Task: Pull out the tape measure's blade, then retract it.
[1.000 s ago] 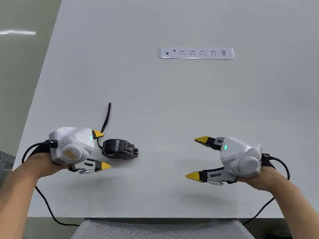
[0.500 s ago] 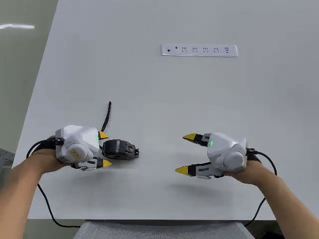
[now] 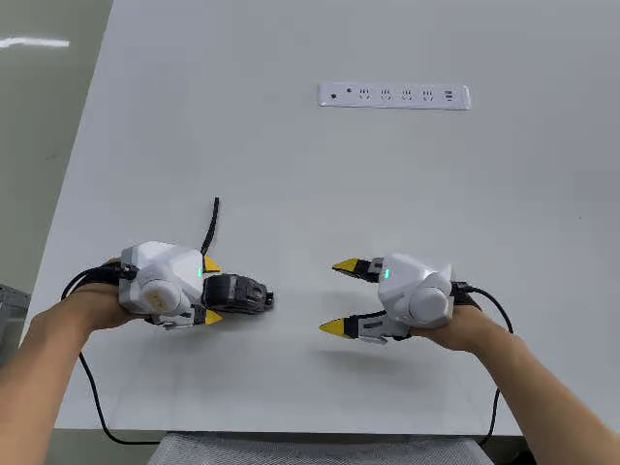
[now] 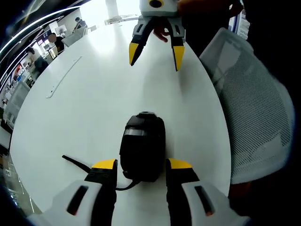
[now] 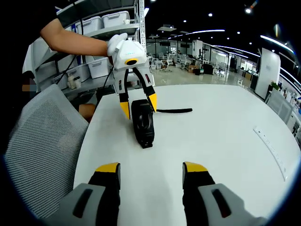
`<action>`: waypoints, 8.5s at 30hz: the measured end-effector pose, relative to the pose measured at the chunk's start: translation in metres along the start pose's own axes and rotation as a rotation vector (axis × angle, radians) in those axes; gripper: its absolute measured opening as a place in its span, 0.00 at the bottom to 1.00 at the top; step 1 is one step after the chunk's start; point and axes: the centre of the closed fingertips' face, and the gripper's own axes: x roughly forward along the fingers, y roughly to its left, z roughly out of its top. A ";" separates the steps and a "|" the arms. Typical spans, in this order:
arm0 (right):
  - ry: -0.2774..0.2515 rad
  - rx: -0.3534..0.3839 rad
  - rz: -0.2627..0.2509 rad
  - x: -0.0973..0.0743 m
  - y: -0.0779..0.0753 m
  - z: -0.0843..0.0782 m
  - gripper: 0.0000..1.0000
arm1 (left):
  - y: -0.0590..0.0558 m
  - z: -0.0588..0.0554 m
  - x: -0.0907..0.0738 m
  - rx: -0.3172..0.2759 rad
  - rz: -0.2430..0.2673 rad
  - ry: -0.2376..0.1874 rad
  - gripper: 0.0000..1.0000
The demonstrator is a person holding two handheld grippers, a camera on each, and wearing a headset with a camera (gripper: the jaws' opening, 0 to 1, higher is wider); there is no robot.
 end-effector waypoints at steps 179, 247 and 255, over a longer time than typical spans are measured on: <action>0.096 -0.198 0.138 0.058 0.005 -0.017 0.10 | -0.001 -0.006 0.004 0.003 -0.051 -0.025 0.29; 0.118 -0.190 0.142 0.020 -0.001 -0.033 0.10 | -0.001 -0.004 0.007 0.001 -0.053 -0.016 0.29; 0.121 -0.187 0.143 0.019 -0.004 -0.042 0.10 | -0.001 -0.006 0.007 0.001 -0.053 -0.014 0.29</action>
